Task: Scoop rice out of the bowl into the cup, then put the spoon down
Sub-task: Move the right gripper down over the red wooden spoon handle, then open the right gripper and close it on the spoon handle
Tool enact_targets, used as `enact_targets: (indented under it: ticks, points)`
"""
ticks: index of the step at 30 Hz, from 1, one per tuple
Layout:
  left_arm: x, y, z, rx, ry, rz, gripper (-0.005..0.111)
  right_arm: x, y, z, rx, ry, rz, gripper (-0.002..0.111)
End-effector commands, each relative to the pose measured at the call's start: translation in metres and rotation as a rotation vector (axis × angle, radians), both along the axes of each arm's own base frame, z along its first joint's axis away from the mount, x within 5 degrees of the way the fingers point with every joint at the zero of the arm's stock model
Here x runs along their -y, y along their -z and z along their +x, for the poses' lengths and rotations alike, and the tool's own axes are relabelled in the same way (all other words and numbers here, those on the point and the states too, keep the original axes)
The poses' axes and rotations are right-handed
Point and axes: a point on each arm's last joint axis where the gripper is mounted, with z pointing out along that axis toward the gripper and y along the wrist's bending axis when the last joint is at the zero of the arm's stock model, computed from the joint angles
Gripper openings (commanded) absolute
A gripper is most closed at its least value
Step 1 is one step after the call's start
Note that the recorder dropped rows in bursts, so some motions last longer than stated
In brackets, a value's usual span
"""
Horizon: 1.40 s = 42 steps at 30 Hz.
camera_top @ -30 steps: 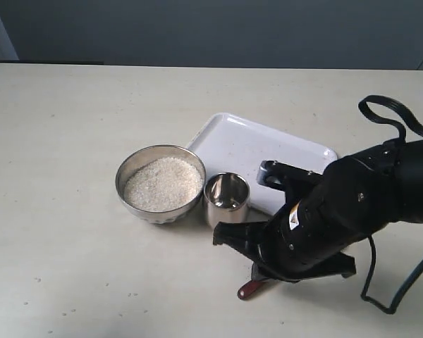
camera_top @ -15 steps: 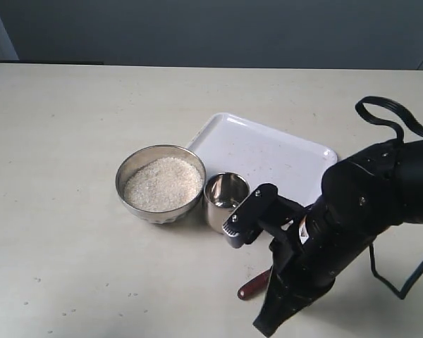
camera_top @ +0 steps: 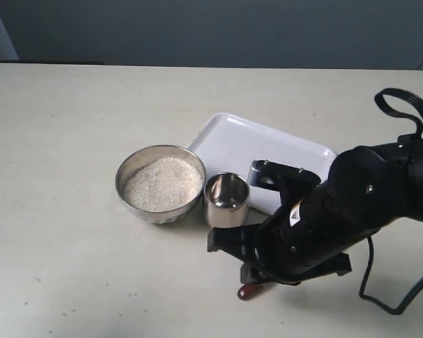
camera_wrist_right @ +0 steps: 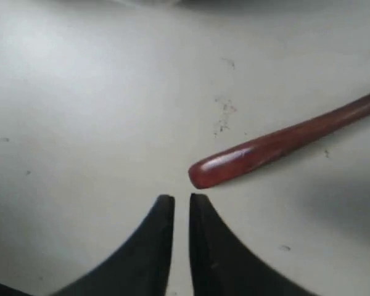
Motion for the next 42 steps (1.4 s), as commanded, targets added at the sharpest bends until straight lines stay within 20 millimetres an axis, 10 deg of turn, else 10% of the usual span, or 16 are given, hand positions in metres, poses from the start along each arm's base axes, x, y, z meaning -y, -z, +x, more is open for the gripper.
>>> enact_targets:
  ticks: [1,42]
  points:
    - [0.000,-0.002,0.000,0.014,0.002,-0.010,0.001,-0.002,-0.002,0.002,-0.031,0.147,0.042,0.050]
    - [0.000,-0.002,0.000,0.014,0.002,-0.010,0.001,-0.005,0.015,0.000,-0.184,0.342,-0.003,0.059]
